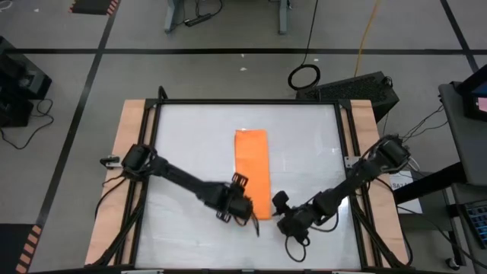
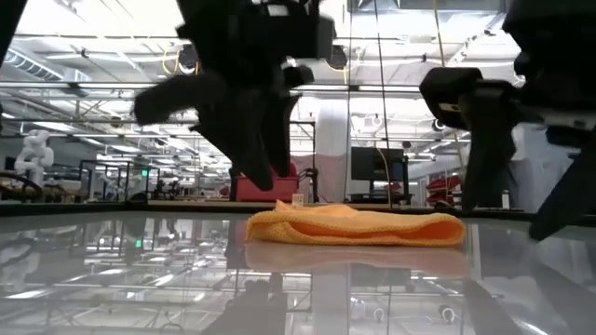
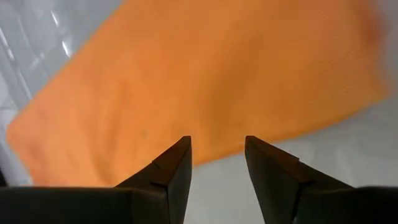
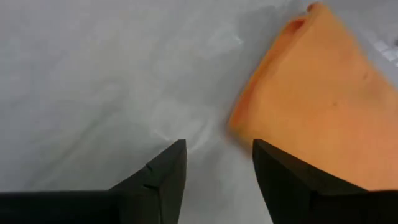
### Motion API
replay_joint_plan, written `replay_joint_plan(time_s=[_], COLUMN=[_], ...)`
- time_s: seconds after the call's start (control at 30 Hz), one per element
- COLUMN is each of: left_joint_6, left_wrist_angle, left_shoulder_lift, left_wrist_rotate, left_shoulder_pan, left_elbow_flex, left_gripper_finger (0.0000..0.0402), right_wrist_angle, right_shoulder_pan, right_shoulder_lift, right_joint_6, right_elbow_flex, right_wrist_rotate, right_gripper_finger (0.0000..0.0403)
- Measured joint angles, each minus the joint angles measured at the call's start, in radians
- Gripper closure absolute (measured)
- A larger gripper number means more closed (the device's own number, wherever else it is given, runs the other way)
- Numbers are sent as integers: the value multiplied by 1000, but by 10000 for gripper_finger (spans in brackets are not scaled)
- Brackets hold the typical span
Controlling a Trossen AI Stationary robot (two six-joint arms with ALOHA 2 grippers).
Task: Roll towel
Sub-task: Roll the orange towel
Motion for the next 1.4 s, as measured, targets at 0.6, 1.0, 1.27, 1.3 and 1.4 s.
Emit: replay_joint_plan(time_s=[0.6,1.0,1.27,1.3,1.4], left_joint_6=[-264,-431,-376,-362,-341], left_wrist_angle=[118,164,135,133,126], left_shoulder_lift=[4,33,40,40,40], left_wrist_rotate=[-137,-235,-229,-229,-208], left_shoulder_pan=[-216,-291,-294,-293,-291], left_elbow_flex=[-12,-11,-12,-12,-12], left_gripper_finger=[244,244,244,244,244], right_wrist_angle=[123,153,152,152,150], right_shoulder_pan=[44,78,79,79,75], right_shoulder_lift=[62,116,116,116,117], right_joint_6=[-57,-69,-99,-99,-101], right_elbow_flex=[3,4,5,5,5], right_wrist_rotate=[186,254,257,258,257], right_gripper_finger=[247,248,248,248,248])
